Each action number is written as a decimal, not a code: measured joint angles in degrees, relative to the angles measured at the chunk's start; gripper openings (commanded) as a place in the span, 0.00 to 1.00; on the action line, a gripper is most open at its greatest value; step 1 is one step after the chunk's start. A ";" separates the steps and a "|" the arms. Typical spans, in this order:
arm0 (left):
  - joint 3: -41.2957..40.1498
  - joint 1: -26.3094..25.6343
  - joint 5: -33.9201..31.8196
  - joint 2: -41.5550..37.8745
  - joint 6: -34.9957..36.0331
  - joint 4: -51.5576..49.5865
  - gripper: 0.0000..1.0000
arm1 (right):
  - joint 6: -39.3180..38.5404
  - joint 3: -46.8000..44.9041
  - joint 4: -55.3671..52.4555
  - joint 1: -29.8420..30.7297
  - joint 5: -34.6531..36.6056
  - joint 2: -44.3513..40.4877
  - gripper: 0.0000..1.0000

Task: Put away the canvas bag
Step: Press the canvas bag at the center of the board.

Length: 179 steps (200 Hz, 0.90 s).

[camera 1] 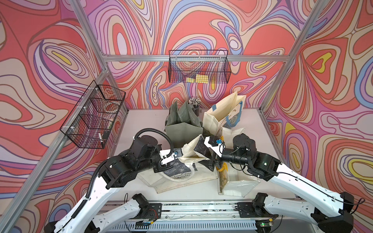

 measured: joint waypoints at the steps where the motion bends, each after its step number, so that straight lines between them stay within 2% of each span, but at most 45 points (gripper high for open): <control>1: 0.00 0.00 0.02 0.00 0.07 0.00 0.00 | -0.07 0.04 -0.09 0.02 0.07 0.02 0.98; 56: 0.00 0.00 1.53 0.00 3.87 -0.17 0.00 | -2.78 2.27 -3.17 0.04 3.13 0.09 0.98; 132: -0.04 0.00 1.86 0.00 5.33 -0.17 0.00 | -7.06 5.75 -7.69 -0.02 4.68 0.07 0.98; 179: -0.11 0.00 2.60 0.76 5.81 0.00 0.00 | -7.63 9.55 -10.54 -0.85 1.42 2.67 0.98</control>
